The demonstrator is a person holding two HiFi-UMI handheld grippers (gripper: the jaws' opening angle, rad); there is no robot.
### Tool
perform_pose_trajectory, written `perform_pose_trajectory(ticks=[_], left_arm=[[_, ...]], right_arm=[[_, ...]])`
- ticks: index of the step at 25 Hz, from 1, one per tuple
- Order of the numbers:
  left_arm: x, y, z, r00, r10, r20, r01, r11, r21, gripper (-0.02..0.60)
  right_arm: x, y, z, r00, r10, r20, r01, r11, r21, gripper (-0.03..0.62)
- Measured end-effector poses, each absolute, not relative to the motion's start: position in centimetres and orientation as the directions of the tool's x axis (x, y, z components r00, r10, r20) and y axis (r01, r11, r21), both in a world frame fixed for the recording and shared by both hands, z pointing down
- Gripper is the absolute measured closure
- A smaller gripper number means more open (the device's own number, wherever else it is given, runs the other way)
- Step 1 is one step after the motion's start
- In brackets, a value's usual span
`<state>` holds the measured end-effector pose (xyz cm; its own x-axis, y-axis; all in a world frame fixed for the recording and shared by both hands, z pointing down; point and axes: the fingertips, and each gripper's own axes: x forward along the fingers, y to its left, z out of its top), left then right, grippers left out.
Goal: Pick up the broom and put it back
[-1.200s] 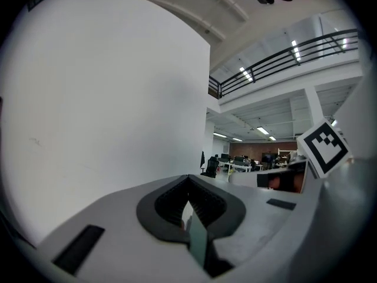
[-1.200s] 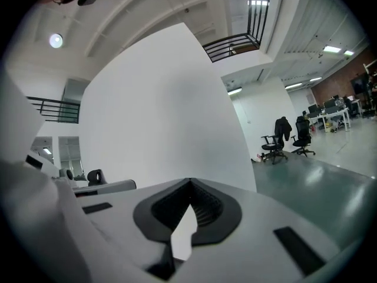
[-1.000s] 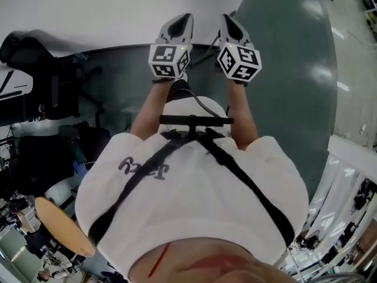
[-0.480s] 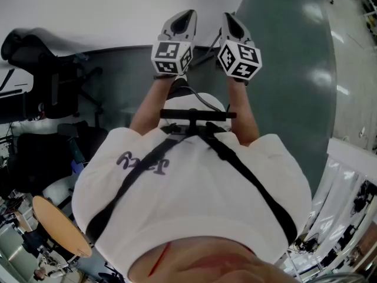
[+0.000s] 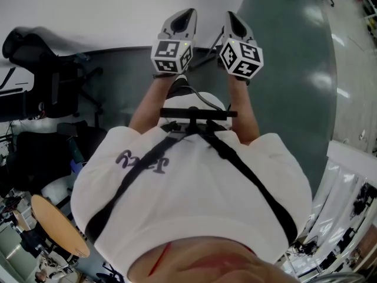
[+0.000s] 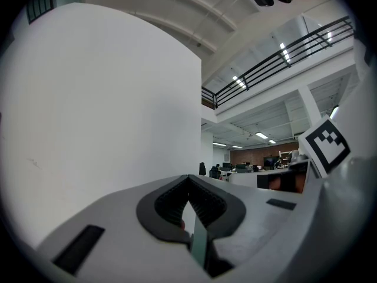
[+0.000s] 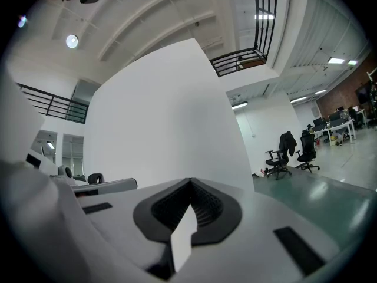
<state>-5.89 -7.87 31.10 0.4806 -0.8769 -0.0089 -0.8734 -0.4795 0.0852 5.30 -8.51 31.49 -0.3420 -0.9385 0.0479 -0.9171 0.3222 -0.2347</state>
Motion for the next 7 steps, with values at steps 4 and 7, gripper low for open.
perform_pose_trajectory(ticks=[4,7], left_arm=[[-5.72,-7.85,31.00,0.480,-0.877,-0.010,-0.874,-0.479,0.077,0.569],[-5.76,-7.89,31.03,0.478,-0.878,-0.010,-0.876,-0.477,0.074,0.569]], right_arm=[[5.61,-8.66,31.39,-0.340,-0.939,0.042,-0.918,0.322,-0.231,0.588],[5.70,-8.73,31.42,-0.341,-0.939,0.041,-0.918,0.323,-0.229,0.588]])
